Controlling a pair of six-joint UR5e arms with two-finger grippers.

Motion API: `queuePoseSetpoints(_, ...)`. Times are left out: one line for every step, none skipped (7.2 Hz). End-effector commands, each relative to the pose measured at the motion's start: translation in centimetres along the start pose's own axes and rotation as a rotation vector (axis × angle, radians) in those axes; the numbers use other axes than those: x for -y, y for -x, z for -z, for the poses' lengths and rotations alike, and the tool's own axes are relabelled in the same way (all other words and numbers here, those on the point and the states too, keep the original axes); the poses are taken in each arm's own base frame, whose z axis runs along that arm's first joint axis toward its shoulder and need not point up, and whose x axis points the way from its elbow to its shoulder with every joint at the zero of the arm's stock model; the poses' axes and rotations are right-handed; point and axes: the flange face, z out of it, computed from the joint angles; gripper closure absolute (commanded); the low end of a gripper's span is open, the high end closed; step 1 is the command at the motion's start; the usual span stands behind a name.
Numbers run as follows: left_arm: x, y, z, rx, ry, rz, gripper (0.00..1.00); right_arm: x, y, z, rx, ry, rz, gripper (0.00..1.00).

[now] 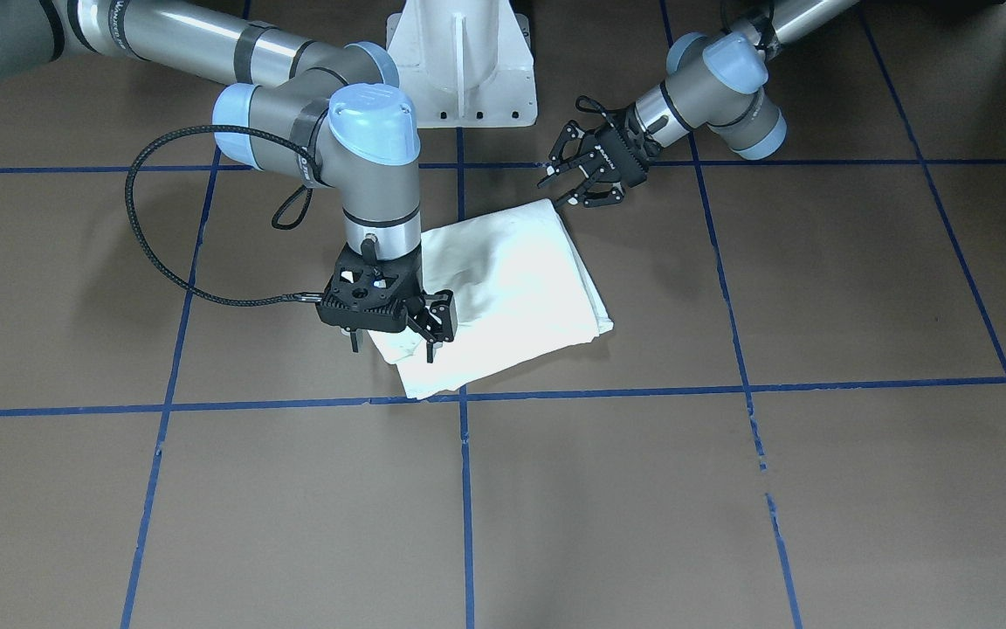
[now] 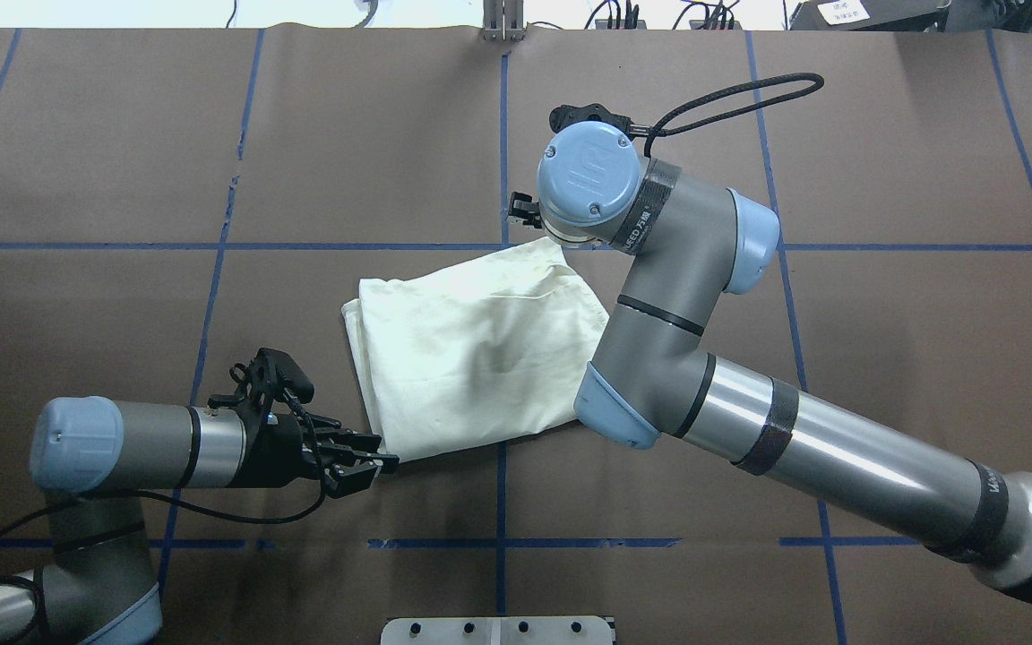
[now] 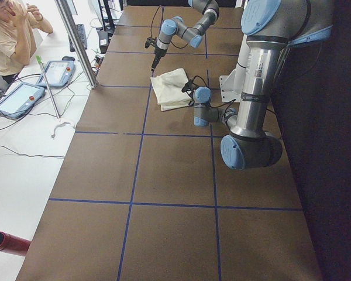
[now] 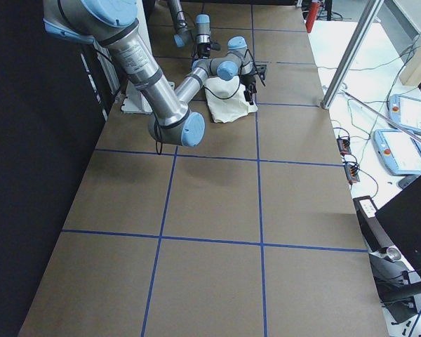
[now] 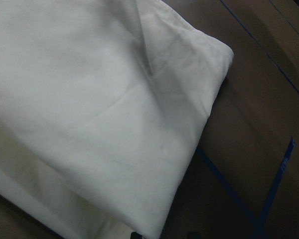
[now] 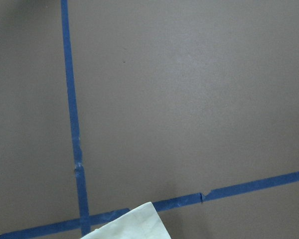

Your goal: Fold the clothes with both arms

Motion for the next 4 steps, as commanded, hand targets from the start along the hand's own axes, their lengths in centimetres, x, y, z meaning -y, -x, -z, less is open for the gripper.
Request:
queuePoseSetpoints(1.0,0.1,0.5,-0.003,-0.007,0.052,0.35,0.0,0.0,0.2,0.005,0.001,0.0,0.0)
queuePoseSetpoints(1.1,-0.4,0.4,-0.014,-0.006,0.167,0.35,0.0,0.0,0.2,0.005,0.001,0.0,0.0)
queuePoseSetpoints(2.1,-1.6,-0.1,-0.043,-0.01,0.254,0.35,0.0,0.0,0.2,0.005,0.001,0.0,0.0)
queuePoseSetpoints(2.5,-2.4,-0.2,-0.068,0.0,0.312,0.35,0.1,0.1,0.3,0.006,0.001,-0.001,0.0)
